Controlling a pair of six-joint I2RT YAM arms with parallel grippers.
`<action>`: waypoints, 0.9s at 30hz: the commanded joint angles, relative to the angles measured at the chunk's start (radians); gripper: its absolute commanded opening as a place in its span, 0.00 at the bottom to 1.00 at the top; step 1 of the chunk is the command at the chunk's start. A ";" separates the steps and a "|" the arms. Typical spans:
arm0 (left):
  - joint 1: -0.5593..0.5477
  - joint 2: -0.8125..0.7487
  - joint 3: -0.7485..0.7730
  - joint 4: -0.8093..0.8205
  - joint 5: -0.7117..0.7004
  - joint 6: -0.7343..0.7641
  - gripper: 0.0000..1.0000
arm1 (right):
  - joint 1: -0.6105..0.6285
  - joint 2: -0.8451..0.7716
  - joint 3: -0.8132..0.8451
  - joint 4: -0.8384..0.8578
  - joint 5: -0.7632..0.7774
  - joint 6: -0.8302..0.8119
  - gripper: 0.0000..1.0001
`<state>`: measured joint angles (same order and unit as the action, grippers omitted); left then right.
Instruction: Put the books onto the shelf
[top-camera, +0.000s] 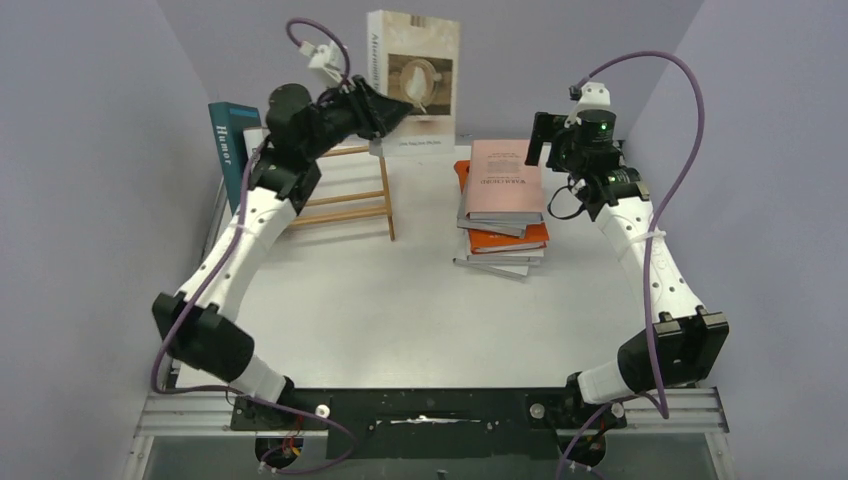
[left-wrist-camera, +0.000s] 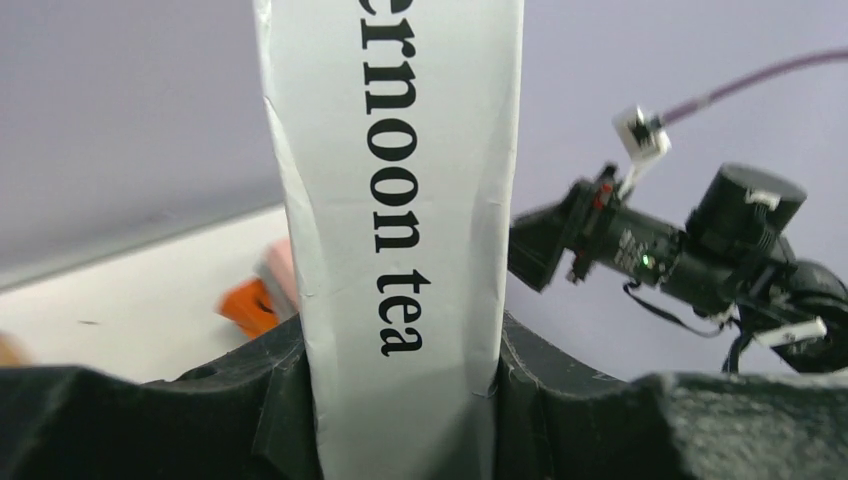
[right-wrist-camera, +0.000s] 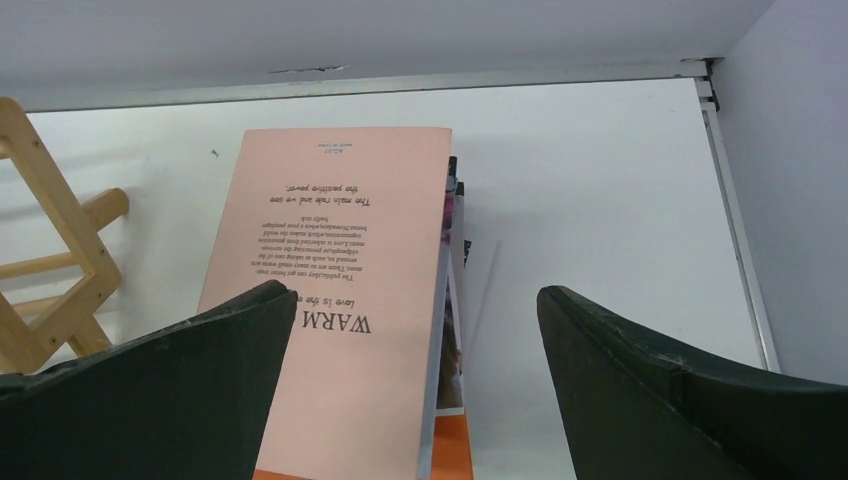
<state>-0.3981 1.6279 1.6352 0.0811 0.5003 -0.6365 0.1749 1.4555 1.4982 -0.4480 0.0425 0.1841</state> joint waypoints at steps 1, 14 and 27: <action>0.040 -0.205 0.020 -0.170 -0.350 0.196 0.00 | -0.012 -0.021 -0.025 0.044 0.020 0.007 0.98; 0.171 -0.260 -0.301 -0.217 -0.776 0.366 0.00 | -0.021 -0.034 -0.077 0.063 -0.021 0.017 0.98; 0.278 -0.202 -0.578 -0.004 -0.815 0.405 0.00 | -0.018 -0.038 -0.116 0.065 -0.039 0.025 0.98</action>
<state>-0.1570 1.4384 1.0950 -0.0792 -0.2958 -0.2531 0.1623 1.4509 1.3899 -0.4343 0.0124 0.1982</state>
